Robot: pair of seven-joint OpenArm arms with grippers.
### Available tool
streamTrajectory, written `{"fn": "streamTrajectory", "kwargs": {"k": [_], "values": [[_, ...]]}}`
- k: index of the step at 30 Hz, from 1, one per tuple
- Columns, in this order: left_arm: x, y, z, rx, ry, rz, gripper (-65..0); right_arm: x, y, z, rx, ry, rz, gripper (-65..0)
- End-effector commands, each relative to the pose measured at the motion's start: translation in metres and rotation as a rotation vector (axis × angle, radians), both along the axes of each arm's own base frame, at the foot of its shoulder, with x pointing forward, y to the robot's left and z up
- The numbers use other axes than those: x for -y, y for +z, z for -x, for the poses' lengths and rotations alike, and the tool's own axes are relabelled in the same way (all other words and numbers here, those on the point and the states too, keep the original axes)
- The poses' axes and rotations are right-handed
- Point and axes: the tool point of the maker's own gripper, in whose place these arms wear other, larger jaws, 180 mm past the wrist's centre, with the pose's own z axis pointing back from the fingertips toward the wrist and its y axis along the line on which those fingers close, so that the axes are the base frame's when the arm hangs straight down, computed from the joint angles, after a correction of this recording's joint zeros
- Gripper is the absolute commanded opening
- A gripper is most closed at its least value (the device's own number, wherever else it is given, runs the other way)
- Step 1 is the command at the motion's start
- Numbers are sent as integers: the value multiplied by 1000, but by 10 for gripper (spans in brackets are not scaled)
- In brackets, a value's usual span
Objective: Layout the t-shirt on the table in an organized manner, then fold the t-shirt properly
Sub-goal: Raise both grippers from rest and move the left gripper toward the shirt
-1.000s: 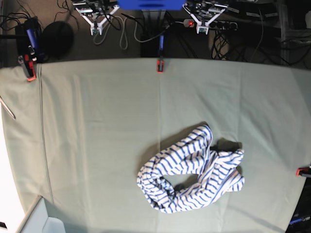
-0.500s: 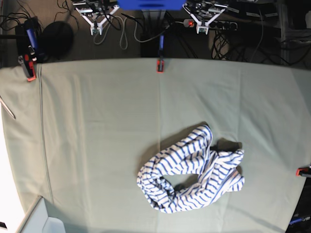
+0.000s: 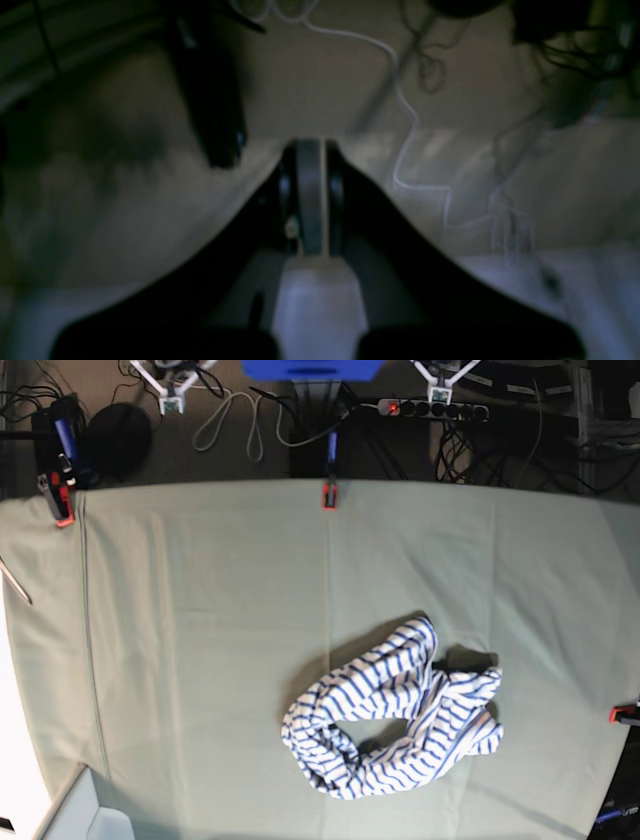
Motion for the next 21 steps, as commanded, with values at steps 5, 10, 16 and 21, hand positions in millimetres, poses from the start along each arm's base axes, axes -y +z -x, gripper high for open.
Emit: {"fn": "streamTrajectory", "kwargs": {"k": [5,10,16,21], "values": [[15,55,-31,236,-24,43,-650,-4,49,-14,157,41,-7,-650],[29,116,-69,432,-34,79,-650,-3,100,-54,271,70,4,-650],[40,180,-111,624,-39,108,-650,23,174,-116,466,44,81,-650],[26,224,-142,758,-15,75,-650,36,238,-163,652,35,139,-650]]}}
